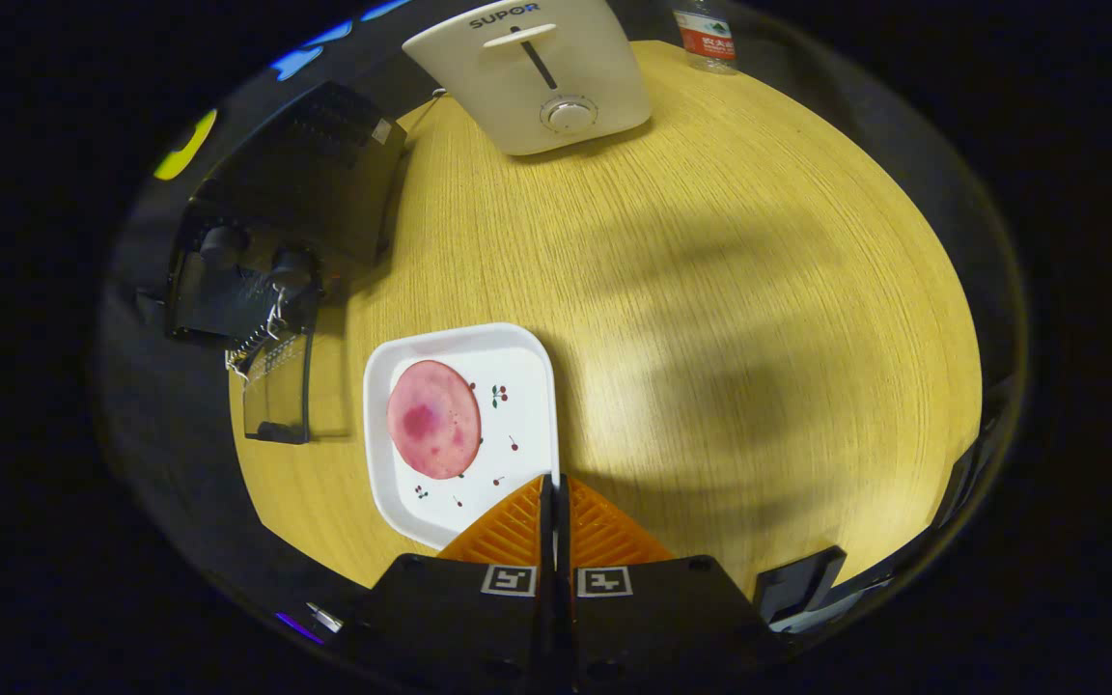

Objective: Open the toaster oven, put the food inside, and close the toaster oven door.

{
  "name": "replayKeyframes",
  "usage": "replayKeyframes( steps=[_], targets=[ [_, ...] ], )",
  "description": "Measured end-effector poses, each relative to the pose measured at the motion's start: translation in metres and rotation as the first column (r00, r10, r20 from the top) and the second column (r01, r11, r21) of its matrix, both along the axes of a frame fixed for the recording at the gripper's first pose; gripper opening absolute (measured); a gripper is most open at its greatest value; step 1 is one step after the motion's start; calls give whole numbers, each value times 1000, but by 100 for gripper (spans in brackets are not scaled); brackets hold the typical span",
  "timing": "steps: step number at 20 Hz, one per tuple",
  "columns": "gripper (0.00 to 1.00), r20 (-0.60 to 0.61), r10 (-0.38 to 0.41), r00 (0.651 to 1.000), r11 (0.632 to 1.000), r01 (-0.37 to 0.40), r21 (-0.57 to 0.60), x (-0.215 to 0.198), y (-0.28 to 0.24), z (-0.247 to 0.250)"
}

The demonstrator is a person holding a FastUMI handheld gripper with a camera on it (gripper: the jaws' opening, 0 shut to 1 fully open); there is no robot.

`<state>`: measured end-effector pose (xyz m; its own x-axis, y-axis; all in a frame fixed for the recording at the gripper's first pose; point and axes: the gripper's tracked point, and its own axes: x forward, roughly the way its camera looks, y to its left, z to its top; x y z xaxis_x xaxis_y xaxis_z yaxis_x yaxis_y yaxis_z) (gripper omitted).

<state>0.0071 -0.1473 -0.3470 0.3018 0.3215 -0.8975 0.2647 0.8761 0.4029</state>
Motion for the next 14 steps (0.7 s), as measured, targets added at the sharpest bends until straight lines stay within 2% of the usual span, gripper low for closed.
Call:
replayKeyframes(
  steps=[4,14],
  targets=[
    [2,48,-71,996,994,67,82,-1,7,14],
    [2,143,-207,968,957,170,234,-18,17,74]
  ],
)
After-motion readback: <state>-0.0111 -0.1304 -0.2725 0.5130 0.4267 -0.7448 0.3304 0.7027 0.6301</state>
